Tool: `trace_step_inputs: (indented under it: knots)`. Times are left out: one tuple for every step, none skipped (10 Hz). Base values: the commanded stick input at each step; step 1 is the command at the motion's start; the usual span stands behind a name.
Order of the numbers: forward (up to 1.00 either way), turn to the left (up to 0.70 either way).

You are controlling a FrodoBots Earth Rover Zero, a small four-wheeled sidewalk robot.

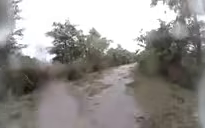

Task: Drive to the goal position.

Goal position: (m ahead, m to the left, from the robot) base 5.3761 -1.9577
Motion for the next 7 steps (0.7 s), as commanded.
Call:
trace_step_inputs:
  knots:
    - [0.85, 0.00]
    - [0.85, 0.00]
    - [0.85, 0.00]
    - [0.85, 0.00]
    - [0.85, 0.00]
    - [0.85, 0.00]
    - [0.85, 0.00]
